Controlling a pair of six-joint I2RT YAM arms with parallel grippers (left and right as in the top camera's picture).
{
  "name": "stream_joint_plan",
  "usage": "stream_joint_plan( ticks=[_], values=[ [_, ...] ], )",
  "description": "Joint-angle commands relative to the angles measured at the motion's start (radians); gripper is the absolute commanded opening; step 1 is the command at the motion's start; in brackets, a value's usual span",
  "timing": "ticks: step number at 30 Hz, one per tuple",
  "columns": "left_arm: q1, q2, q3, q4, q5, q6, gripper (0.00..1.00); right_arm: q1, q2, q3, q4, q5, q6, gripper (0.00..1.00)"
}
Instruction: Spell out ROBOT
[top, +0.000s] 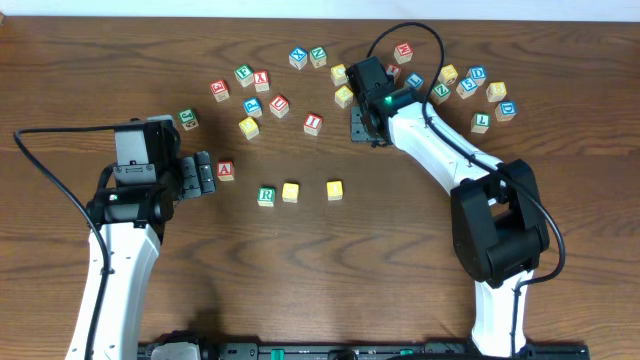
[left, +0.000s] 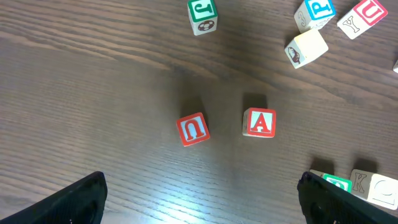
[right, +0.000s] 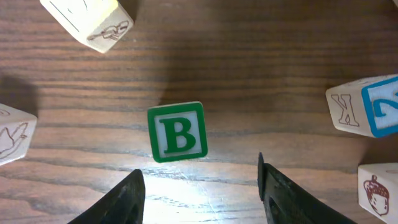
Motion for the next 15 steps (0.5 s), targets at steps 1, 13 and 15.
stream_joint_plan(
  ticks=[1,13,15],
  values=[
    [0.003,0.000,0.029,-0.002,-0.002,0.004,0.96,-0.002,-0.006,-0.003,-0.001,-0.002,0.000,0.53],
    [0.003,0.000,0.029,-0.002,-0.002,0.004,0.96,-0.003,-0.006,-0.003,0.086,-0.024,-0.011,0.48],
    [0.003,0.000,0.029,-0.002,-0.002,0.004,0.96,-0.006,-0.006,-0.003,0.085,-0.024,-0.012,0.47]
  ],
)
